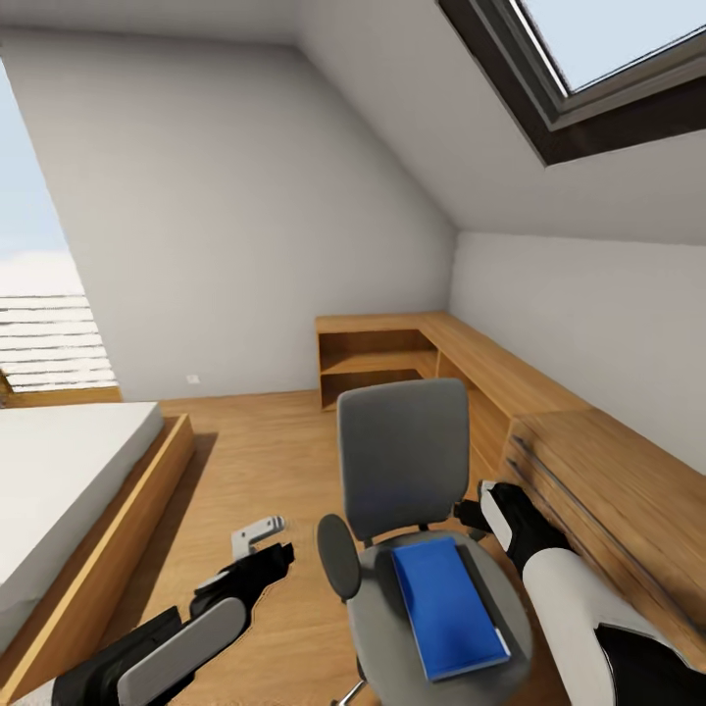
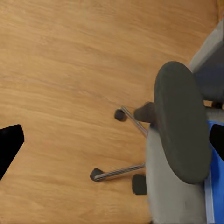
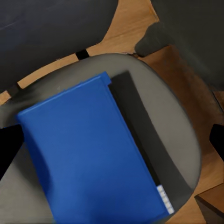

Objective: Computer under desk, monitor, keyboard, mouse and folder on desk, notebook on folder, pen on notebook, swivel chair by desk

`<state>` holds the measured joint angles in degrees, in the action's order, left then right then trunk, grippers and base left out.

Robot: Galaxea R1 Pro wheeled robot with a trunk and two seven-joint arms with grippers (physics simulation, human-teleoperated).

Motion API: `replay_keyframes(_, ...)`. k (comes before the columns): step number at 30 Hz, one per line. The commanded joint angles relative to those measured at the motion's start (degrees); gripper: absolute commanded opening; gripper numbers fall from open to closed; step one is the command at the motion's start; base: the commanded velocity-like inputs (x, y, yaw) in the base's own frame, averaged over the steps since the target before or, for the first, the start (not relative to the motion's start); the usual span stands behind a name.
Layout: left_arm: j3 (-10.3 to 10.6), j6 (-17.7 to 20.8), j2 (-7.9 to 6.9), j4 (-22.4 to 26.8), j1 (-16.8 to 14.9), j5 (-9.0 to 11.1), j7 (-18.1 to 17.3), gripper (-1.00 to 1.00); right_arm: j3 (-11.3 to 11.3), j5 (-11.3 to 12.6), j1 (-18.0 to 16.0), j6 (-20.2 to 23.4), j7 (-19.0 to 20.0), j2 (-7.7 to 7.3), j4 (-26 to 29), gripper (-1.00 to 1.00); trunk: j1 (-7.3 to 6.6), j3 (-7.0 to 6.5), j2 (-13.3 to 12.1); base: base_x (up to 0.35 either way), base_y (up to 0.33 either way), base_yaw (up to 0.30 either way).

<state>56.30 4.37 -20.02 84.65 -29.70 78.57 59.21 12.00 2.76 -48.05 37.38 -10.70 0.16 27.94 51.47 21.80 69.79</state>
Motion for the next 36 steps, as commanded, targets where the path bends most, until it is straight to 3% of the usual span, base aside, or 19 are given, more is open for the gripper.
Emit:
replay_keyframes(1, -0.2, 0.3, -0.24, -0.1, -0.1, 0.0, 0.3, 1.0, 0.1, 0.3, 0.0, 0.2, -0.3, 0.02, 0.1, 1.0, 0.0, 0.07, 0.0, 0.0, 0.0, 0.257)
replay_keyframes(7, -1.4, 0.0, -1.52, -0.5, -0.1, 0.0, 0.2, 1.0, 0.1, 0.3, 0.0, 0.2, -0.3, 0.02, 0.1, 1.0, 0.0, 0.09, 0.0, 0.0, 0.0, 0.258)
replay_keyframes(13, -1.5, -0.1, -1.66, -0.5, -0.1, 0.0, 0.2, 1.0, 0.1, 0.3, 0.0, 0.2, -0.3, 0.02, 0.0, 1.0, 0.0, 0.18, 0.0, 0.0, 0.0, 0.202)
replay_keyframes(36, -1.5, -0.1, -1.6, -0.6, -0.1, -0.1, 0.2, 1.0, 0.1, 0.5, 0.7, -3.5, -0.2, 0.03, -0.3, 1.0, 0.0, 0.21, 0.0, 0.0, 0.0, 0.018)
